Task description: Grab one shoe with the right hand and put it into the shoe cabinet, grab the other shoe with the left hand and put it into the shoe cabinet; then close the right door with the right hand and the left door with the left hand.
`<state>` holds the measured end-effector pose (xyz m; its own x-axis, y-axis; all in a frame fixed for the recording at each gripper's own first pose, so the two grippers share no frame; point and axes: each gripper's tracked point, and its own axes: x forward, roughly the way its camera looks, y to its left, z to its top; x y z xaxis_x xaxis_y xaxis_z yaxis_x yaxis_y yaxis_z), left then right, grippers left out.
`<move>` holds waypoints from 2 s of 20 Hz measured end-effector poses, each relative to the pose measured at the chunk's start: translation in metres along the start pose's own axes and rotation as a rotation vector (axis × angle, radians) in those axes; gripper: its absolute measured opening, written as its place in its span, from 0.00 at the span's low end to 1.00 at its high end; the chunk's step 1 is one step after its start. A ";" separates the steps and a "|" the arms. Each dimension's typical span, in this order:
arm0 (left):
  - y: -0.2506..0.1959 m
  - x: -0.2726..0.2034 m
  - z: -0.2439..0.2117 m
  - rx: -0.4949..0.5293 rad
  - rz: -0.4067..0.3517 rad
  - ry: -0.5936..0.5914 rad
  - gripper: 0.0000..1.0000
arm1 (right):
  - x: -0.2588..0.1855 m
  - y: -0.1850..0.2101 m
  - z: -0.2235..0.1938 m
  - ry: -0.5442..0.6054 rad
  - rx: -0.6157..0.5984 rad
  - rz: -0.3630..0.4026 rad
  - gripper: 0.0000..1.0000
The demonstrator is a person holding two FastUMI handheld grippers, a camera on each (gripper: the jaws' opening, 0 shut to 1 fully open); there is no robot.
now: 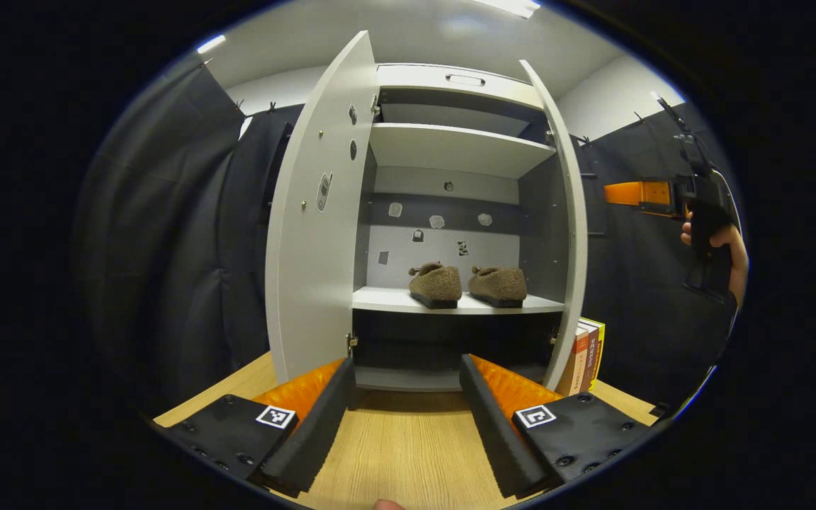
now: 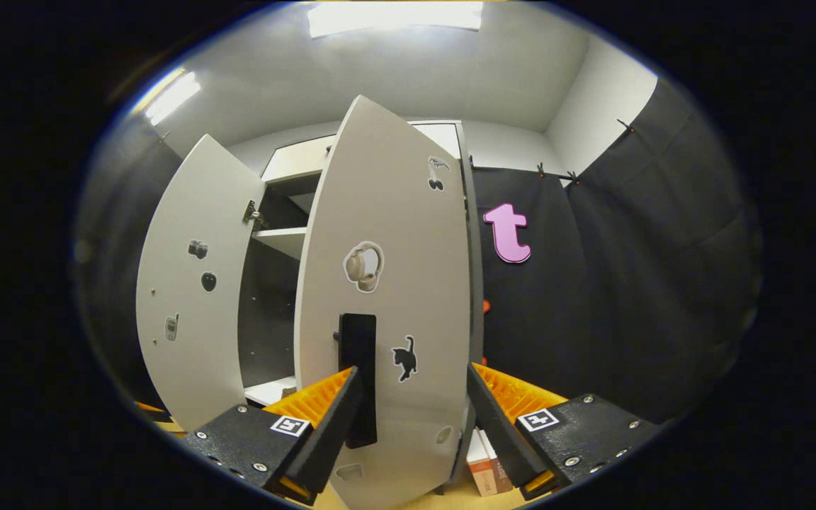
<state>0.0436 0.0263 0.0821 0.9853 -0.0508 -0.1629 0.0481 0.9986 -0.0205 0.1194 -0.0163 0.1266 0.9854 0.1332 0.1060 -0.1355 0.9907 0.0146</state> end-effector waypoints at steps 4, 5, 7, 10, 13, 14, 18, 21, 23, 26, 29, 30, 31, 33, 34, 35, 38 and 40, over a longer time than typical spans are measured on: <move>0.004 -0.004 0.002 -0.007 0.011 0.000 0.94 | 0.017 0.016 -0.017 0.030 -0.001 0.029 0.92; 0.005 -0.006 0.002 -0.013 0.013 -0.003 0.94 | 0.021 0.022 -0.022 0.043 0.005 0.039 0.92; 0.004 -0.007 0.003 -0.021 0.013 -0.007 0.94 | 0.030 0.028 -0.032 0.066 0.015 0.045 0.92; 0.004 -0.008 0.006 -0.013 0.016 -0.016 0.97 | 0.044 0.037 -0.040 0.077 0.015 0.047 0.92; 0.004 -0.009 0.007 -0.016 0.014 -0.018 0.97 | 0.053 0.042 -0.044 0.088 0.023 0.049 0.91; 0.004 -0.008 0.007 -0.017 0.014 -0.019 0.94 | 0.056 0.044 -0.045 0.093 0.029 0.047 0.91; 0.005 -0.009 0.009 -0.007 0.016 -0.025 0.96 | 0.078 0.056 -0.049 0.110 0.030 0.042 0.91; 0.007 -0.011 0.009 -0.011 0.025 -0.027 0.97 | 0.098 0.066 -0.053 0.105 -0.002 0.032 0.91; 0.009 -0.013 0.008 -0.020 0.032 -0.024 0.97 | 0.109 0.070 -0.056 0.099 -0.026 0.027 0.91; 0.014 -0.014 0.009 -0.019 0.038 -0.027 0.94 | 0.112 0.074 -0.058 0.082 -0.042 0.019 0.91; 0.020 -0.013 0.011 -0.022 0.046 -0.030 0.94 | 0.116 0.073 -0.060 0.077 -0.042 0.005 0.91; 0.024 -0.013 0.011 -0.026 0.053 -0.029 0.94 | 0.115 0.073 -0.060 0.079 -0.039 0.000 0.91; 0.028 -0.014 0.012 -0.028 0.060 -0.031 0.94 | 0.115 0.072 -0.060 0.083 -0.039 -0.003 0.91; 0.035 -0.014 0.013 -0.030 0.073 -0.026 0.94 | 0.111 0.071 -0.059 0.088 -0.038 -0.005 0.91; 0.040 -0.015 0.013 -0.028 0.081 -0.021 0.97 | 0.108 0.072 -0.056 0.085 -0.029 0.000 0.91; 0.045 -0.016 0.016 -0.026 0.090 -0.022 0.96 | 0.101 0.071 -0.053 0.079 -0.021 0.004 0.91; 0.063 -0.018 0.027 -0.013 0.123 -0.024 0.94 | 0.074 0.063 -0.044 0.068 -0.011 0.002 0.91; 0.073 -0.019 0.033 -0.008 0.145 -0.032 1.00 | 0.052 0.058 -0.042 0.062 -0.018 0.002 0.91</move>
<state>0.0342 0.1009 0.1158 0.9866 0.0945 -0.1329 -0.0963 0.9953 -0.0069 0.1673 0.0496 0.0909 0.9898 0.1357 0.0442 -0.1357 0.9907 -0.0036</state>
